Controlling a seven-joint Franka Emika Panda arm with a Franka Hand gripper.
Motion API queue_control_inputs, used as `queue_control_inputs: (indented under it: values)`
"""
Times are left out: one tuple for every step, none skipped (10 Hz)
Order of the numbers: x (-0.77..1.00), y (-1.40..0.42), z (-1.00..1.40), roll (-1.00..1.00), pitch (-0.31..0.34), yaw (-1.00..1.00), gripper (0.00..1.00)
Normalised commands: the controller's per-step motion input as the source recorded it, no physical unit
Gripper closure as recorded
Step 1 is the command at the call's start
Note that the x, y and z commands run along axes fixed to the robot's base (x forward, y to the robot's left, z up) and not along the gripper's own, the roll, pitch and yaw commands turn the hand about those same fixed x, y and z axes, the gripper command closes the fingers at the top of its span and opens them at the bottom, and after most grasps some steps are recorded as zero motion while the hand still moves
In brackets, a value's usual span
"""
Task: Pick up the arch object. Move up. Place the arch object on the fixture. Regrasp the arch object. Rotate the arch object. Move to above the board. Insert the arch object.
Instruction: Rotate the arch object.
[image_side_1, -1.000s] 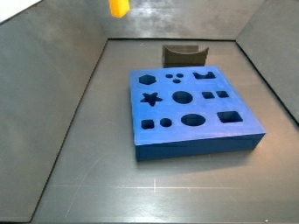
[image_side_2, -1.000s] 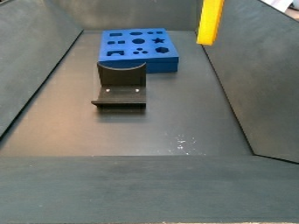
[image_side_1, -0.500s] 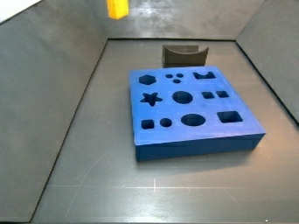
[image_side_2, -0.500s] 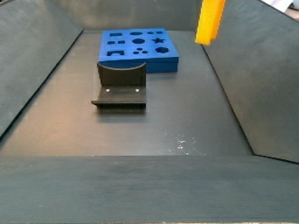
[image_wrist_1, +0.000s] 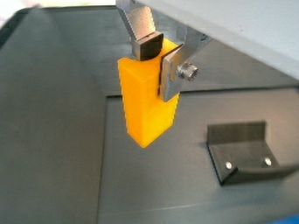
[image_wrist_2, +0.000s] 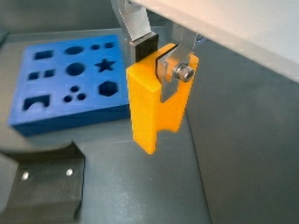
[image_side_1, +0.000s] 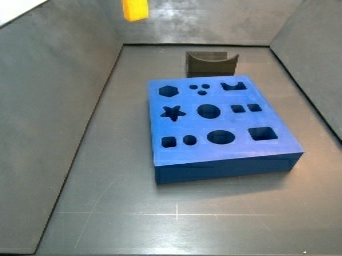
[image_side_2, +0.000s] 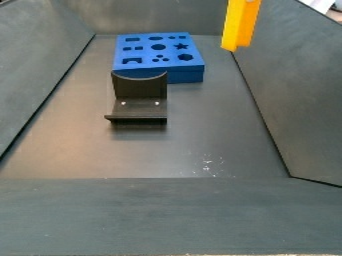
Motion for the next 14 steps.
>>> queue_control_inputs:
  values:
    - [-0.02, 0.01, 0.01, 0.01, -0.004, -1.0, 1.0]
    - [-0.02, 0.01, 0.01, 0.01, -0.004, -1.0, 1.0]
    - [-0.02, 0.01, 0.01, 0.01, -0.005, -0.82, 1.0]
    - [-0.02, 0.01, 0.01, 0.01, -0.005, -0.51, 1.0]
    - [-0.02, 0.01, 0.01, 0.01, -0.004, -0.33, 1.0]
    - [0.0, 0.0, 0.0, 0.0, 0.0, -1.0, 1.0]
    - [0.0, 0.0, 0.0, 0.0, 0.0, -1.0, 1.0]
    - [0.0, 0.01, 0.0, -0.01, 0.001, -1.0, 1.0]
    - [0.0, 0.01, 0.0, -0.01, 0.002, -0.82, 1.0]
    - [0.0, 0.01, 0.0, -0.01, 0.003, -0.51, 1.0]
    - [0.0, 0.01, 0.0, -0.01, 0.003, -0.39, 1.0]
    - [0.0, 0.01, 0.0, -0.01, 0.003, -0.22, 1.0]
    - [0.0, 0.0, -1.0, 0.0, 0.0, 0.0, 1.0]
    - [0.01, 0.0, -1.0, 0.0, -0.014, 0.05, 1.0]
